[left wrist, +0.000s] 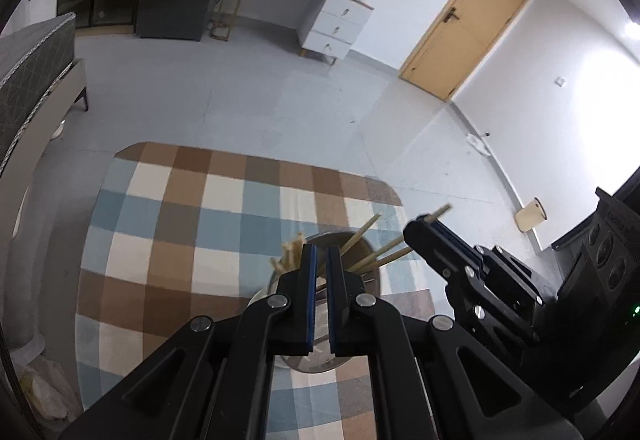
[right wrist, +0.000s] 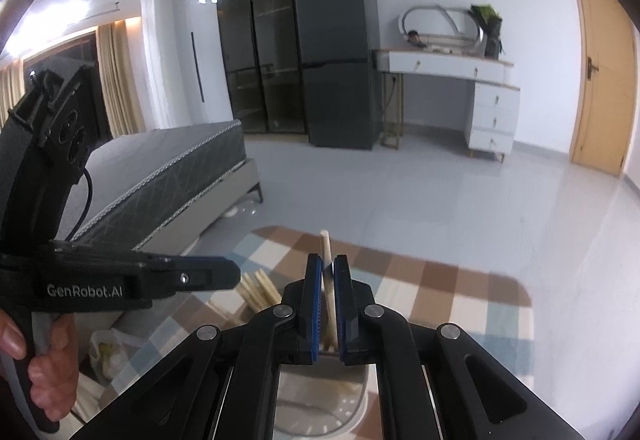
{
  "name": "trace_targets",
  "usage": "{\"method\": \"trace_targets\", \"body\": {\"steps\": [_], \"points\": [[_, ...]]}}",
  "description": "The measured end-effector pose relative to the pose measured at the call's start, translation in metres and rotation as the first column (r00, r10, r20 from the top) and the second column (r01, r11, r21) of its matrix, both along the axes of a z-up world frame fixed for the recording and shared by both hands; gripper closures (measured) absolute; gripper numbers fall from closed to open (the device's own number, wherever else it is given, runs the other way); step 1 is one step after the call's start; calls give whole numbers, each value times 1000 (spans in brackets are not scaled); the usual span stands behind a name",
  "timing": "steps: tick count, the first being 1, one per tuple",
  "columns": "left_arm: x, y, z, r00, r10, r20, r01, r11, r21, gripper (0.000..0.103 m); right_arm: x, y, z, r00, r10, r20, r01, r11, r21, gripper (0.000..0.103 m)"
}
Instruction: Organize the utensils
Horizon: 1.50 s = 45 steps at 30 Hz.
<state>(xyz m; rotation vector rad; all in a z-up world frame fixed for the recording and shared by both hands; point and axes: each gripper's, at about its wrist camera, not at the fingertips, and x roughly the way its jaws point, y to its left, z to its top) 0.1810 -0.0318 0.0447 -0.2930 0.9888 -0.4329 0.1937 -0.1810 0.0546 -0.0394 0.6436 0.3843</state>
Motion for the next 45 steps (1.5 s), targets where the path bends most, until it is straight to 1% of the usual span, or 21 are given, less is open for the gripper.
{"method": "trace_targets", "body": {"steps": [3, 4, 6, 7, 10, 14, 16, 19, 23, 26, 28, 30, 34, 35, 36, 37, 38, 39, 40, 43, 45], "points": [[-1, 4, -2, 1000, 18, -23, -18, 1000, 11, 103, 1, -5, -8, 999, -20, -48, 20, 1000, 3, 84], [-4, 5, 0, 1000, 22, -21, -22, 1000, 13, 103, -3, -7, -10, 998, -30, -56, 31, 1000, 7, 84], [-9, 6, 3, 1000, 24, -6, -24, 999, 22, 103, -3, -12, -13, 996, -36, -83, 39, 999, 35, 74], [-12, 6, 6, 1000, 24, 0, -24, 999, 28, 103, -5, -13, -13, 996, -33, -88, 37, 998, 43, 72], [-17, 7, 12, 1000, 30, 6, -30, 999, 34, 103, -12, -13, -9, 997, -52, -64, 54, 998, 27, 71], [-23, 8, 19, 999, 32, 24, -33, 999, 32, 103, -17, -15, 4, 998, -60, -20, 61, 997, 50, 71], [-25, 8, 22, 999, 29, 32, -30, 999, 38, 102, -11, -14, 9, 998, -59, -25, 60, 996, 65, 71], [-25, 12, 23, 999, 33, 36, -34, 999, 32, 102, -5, -12, 13, 998, -53, -38, 56, 995, 84, 77], [-26, 18, 26, 998, 43, 48, -45, 998, 38, 102, -11, -12, 13, 998, -60, -33, 64, 990, 126, 76], [-32, 20, 33, 996, 50, 70, -54, 997, 52, 102, -22, -14, 12, 996, -76, -35, 80, 989, 125, 76], [-38, 19, 38, 996, 46, 78, -51, 997, 57, 102, -32, -17, 13, 995, -93, -41, 97, 987, 127, 72], [-44, 19, 43, 995, 44, 85, -49, 997, 56, 102, -41, -21, 17, 993, -110, -36, 114, 985, 131, 64], [-62, 18, 62, 992, 45, 117, -53, 996, 66, 101, -65, -26, 35, 991, -132, -3, 131, 981, 142, 58], [-67, 18, 68, 990, 47, 132, -56, 996, 72, 100, -73, -27, 42, 990, -139, 11, 136, 980, 143, 53], [-73, 18, 74, 987, 50, 151, -63, 995, 79, 90, -81, -27, 49, 989, -143, 29, 138, 979, 148, 49], [-80, 19, 80, 983, 58, 175, -72, 994, 79, 72, -88, -27, 55, 988, -148, 45, 139, 979, 150, 46], [-86, 21, 86, 977, 67, 200, -84, 994, 73, 66, -94, -27, 60, 987, -152, 59, 142, 978, 150, 41], [-95, 24, 92, 969, 83, 235, -100, 993, 65, 52, -104, -27, 67, 984, -157, 80, 143, 978, 154, 39], [-104, 26, 99, 958, 98, 271, -118, 991, 60, 43, -110, -26, 72, 983, -159, 94, 143, 977, 159, 38], [-123, 28, 113, 933, 113, 341, -144, 987, 67, 35, -135, -25, 87, 973, -177, 147, 151, 973, 172, 28], [-134, 30, 119, 920, 123, 373, -161, 984, 72, 32, -155, -25, 95, 967, -173, 187, 135, 971, 198, 15]]}}
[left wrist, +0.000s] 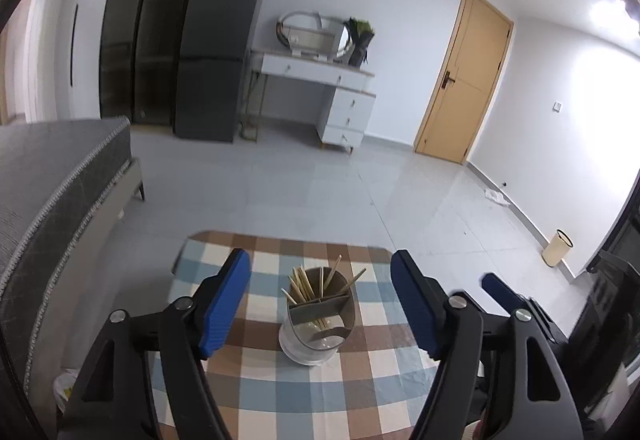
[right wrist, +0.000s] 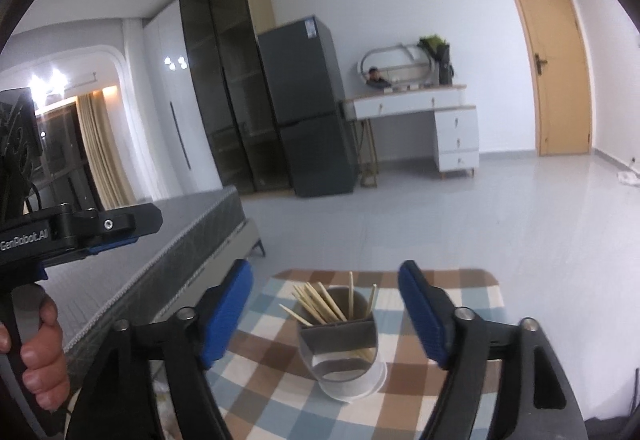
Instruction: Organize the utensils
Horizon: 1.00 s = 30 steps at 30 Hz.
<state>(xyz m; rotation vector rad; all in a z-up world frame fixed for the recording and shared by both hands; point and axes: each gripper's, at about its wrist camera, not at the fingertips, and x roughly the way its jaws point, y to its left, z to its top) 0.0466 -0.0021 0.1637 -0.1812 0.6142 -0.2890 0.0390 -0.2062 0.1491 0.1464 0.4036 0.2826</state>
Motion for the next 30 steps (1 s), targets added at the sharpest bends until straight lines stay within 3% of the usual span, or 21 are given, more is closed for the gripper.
{"method": "trace_targets", "body": {"steps": [4, 9, 13, 18, 30], "points": [[-21, 12, 8, 993, 74, 90, -74, 997, -7, 27, -30, -3, 10, 997, -41, 63, 41, 999, 1, 2], [-36, 21, 7, 979, 113, 169, -113, 994, -9, 19, -65, -6, 15, 990, -73, 117, 69, 997, 37, 0], [-42, 25, 0, 968, 131, 215, -130, 991, -18, 7, -88, -4, 20, 978, -83, 191, 84, 996, 2, 0], [-52, 23, -12, 947, 157, 279, -168, 986, 15, 1, -109, -1, 14, 950, -111, 292, 121, 992, -17, 0], [-54, 25, -52, 945, 169, 279, -192, 980, 56, 1, -115, -3, -27, 957, -176, 233, 188, 982, -30, 0]]}}
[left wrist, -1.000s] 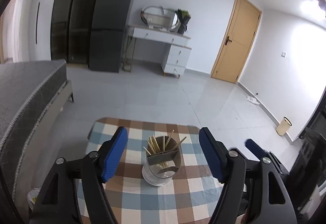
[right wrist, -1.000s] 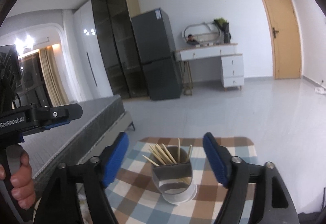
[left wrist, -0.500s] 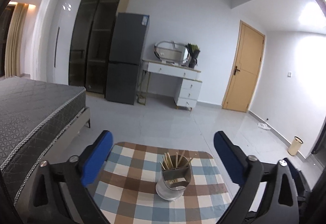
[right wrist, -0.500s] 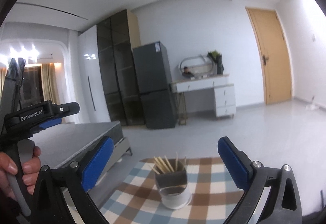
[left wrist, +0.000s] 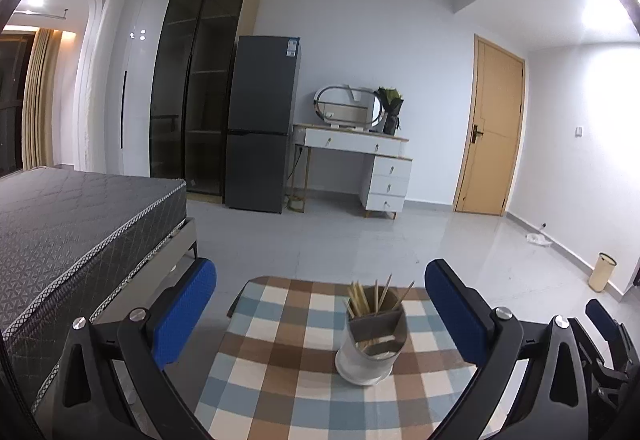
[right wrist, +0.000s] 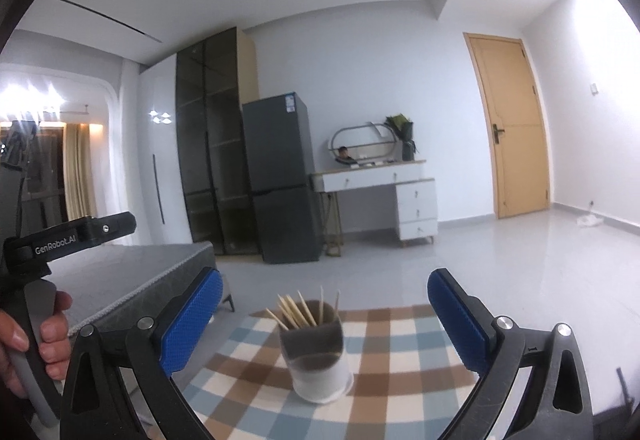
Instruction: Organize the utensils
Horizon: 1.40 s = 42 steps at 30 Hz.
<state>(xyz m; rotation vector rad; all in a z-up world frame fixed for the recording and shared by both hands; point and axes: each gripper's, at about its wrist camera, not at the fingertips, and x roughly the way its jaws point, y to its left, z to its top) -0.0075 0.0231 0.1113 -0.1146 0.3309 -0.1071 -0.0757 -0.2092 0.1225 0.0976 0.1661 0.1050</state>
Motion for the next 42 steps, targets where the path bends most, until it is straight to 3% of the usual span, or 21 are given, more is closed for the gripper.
{"method": "trace_targets", "body": {"steps": [21, 25, 30, 34, 42], "points": [[20, -12, -69, 993, -2, -120, 9, 998, 54, 1, 23, 10, -69, 990, -26, -141, 14, 996, -86, 0], [24, -20, -92, 987, 30, -157, -10, 992, 128, 1, 31, 7, -79, 982, -29, -188, 19, 998, -56, 0], [26, -29, -88, 986, 5, -168, 19, 990, 143, 1, 39, 2, -88, 969, -56, -241, 45, 998, -48, 0], [28, -29, -88, 974, -29, -225, 55, 993, 108, 2, 44, -2, -93, 957, -67, -281, 60, 998, -30, 0], [29, -22, -93, 963, -28, -268, 54, 994, 90, 2, 42, -3, -92, 952, -74, -299, 66, 997, -35, 0]]}}
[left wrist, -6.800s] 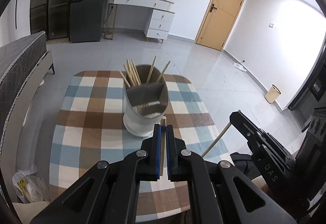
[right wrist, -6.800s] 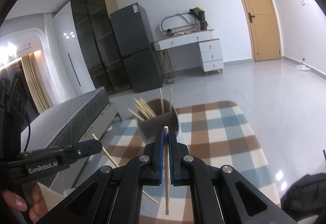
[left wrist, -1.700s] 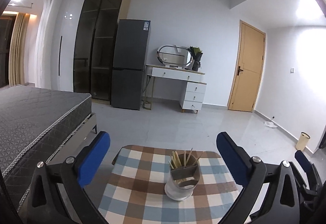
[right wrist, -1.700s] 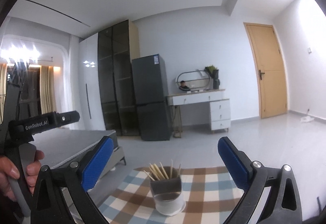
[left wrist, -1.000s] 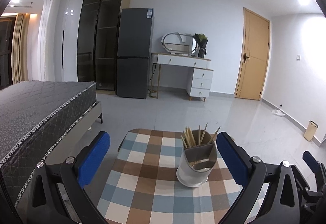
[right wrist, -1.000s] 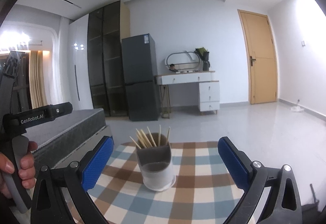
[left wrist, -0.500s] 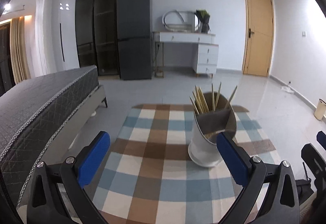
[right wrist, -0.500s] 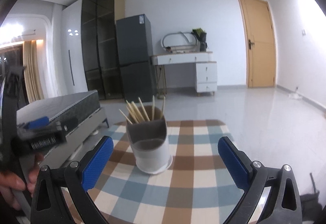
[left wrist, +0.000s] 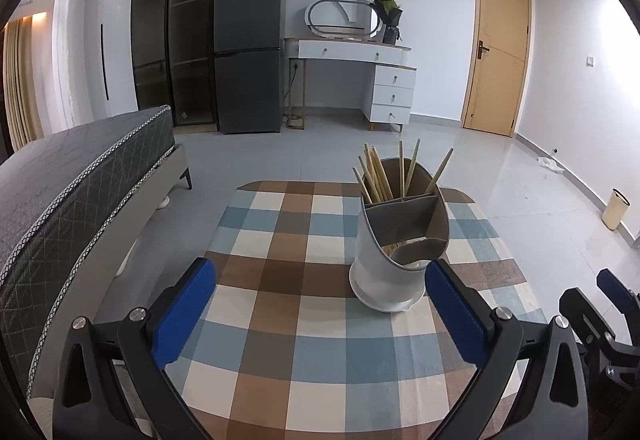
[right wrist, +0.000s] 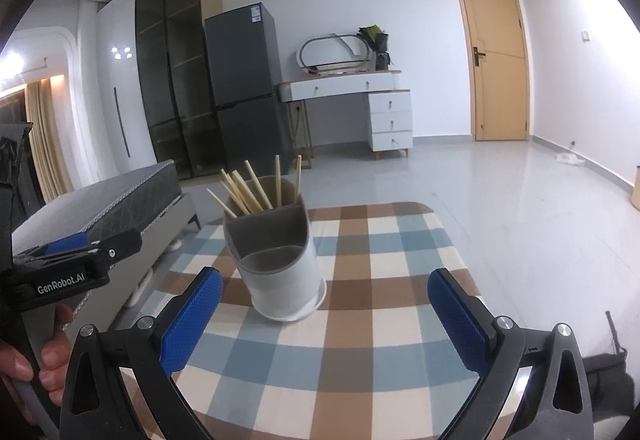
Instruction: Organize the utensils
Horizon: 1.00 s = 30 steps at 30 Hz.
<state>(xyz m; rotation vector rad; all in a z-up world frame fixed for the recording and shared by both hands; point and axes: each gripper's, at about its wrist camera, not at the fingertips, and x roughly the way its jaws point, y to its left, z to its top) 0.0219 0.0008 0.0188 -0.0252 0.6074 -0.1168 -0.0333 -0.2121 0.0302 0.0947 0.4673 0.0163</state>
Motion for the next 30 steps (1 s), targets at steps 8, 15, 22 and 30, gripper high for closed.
{"method": "trace_targets", "body": {"steps": [8, 15, 22, 30], "points": [[5, 1, -3, 1000, 6, -22, -7, 1000, -6, 2, -1, 3, 0, 1000, 3, -3, -3, 1000, -14, 0], [3, 3, -1, 1000, 5, -8, -5, 1000, -15, 2, -1, 7, 0, 1000, 6, 4, -6, 999, -35, 0], [3, 2, 0, 1000, -10, 4, 10, 1000, -13, 2, 0, 7, -1, 1000, 0, -2, 0, 999, -33, 0], [0, -1, 2, 999, -20, 30, 20, 1000, 4, 1, 2, 8, -3, 1000, 2, -11, -3, 999, -37, 0]]}}
